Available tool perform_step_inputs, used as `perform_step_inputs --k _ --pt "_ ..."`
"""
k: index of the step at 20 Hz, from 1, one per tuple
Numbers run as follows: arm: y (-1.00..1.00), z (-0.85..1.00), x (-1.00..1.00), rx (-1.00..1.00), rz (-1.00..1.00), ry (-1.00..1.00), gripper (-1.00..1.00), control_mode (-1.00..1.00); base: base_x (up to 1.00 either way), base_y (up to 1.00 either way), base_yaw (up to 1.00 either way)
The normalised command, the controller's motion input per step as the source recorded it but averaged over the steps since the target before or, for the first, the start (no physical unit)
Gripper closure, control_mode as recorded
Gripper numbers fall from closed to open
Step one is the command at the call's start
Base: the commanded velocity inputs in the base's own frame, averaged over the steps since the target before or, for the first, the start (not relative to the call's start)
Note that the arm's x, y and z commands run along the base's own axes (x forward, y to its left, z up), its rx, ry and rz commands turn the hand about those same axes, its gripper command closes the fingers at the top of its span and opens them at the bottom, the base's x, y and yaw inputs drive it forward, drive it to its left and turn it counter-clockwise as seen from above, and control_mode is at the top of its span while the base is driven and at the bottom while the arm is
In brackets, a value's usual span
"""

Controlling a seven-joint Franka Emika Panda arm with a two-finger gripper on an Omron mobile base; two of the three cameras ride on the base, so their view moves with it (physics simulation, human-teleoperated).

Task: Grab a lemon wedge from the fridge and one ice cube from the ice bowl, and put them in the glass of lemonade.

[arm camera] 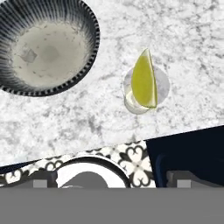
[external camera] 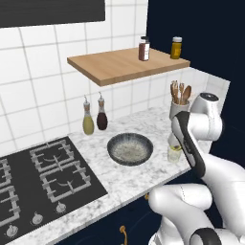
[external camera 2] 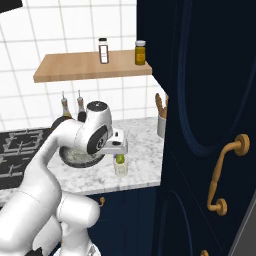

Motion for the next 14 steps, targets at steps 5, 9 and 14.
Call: perform_step_inputs --k 5,9,14 --pt "0.21 0.95 -0.94 0.0 0.04 0.11 -1.0 -1.0 0.0 0.0 0.0" --pt "0.25 0.23 -0.95 0.03 0.0 -0.02 -1.0 -1.0 0.0 0.0 0.0" --pt "0.18 0.1 -0.54 0.0 0.0 0.04 -1.0 -1.0 0.0 0.0 0.0"
